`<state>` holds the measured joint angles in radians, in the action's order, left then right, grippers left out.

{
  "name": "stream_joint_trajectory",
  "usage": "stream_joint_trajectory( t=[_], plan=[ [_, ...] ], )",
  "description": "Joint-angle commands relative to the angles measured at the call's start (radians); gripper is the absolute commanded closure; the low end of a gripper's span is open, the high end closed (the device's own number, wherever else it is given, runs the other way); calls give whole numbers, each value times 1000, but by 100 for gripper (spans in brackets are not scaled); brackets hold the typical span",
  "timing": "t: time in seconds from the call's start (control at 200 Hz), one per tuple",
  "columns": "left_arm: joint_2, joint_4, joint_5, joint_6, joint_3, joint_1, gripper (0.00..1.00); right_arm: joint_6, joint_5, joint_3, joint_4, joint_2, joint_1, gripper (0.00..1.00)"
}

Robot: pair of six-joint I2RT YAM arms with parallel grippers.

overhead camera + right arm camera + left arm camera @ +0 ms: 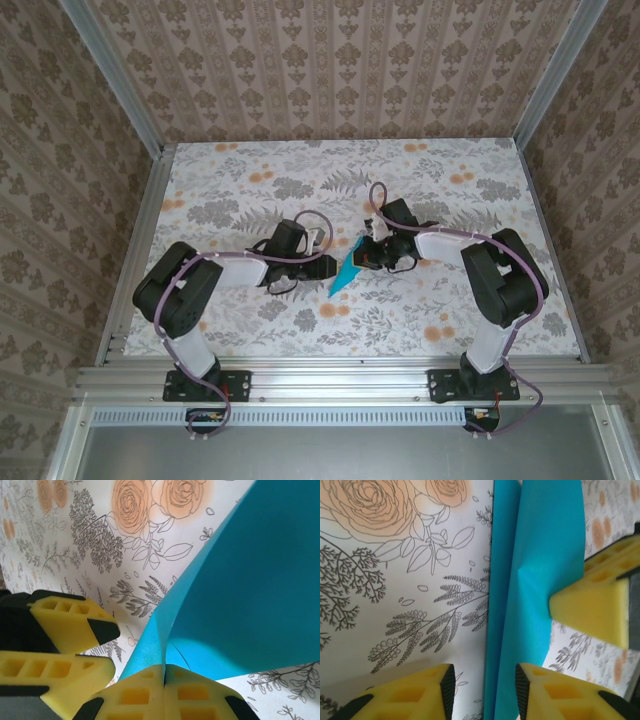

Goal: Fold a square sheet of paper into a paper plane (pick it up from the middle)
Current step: Fold the wing for the fifth time at the center of the table.

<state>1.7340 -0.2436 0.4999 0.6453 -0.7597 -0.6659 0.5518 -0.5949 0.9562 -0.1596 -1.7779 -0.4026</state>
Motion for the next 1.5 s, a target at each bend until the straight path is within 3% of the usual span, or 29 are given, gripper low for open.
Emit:
stream_joint_trajectory(
  t=[0.0,0.27,0.575,0.82,1.035,1.495],
  plan=[
    [31,-72,41,48,-16,9,67,-44,-48,-17,15,6,5,97],
    [85,-149,86,91,-18,12,70,-51,-62,-25,32,1,16,97],
    [89,-211,94,120,7,6,69,-43,-51,-26,35,-9,22,94],
    [67,-229,35,151,35,13,68,-28,-40,-35,54,-25,27,93],
    [98,-285,90,180,36,16,64,-26,-49,-44,67,-23,29,93],
    [131,-206,126,118,-19,-16,68,-12,-56,-59,92,-21,40,91]
  ],
)
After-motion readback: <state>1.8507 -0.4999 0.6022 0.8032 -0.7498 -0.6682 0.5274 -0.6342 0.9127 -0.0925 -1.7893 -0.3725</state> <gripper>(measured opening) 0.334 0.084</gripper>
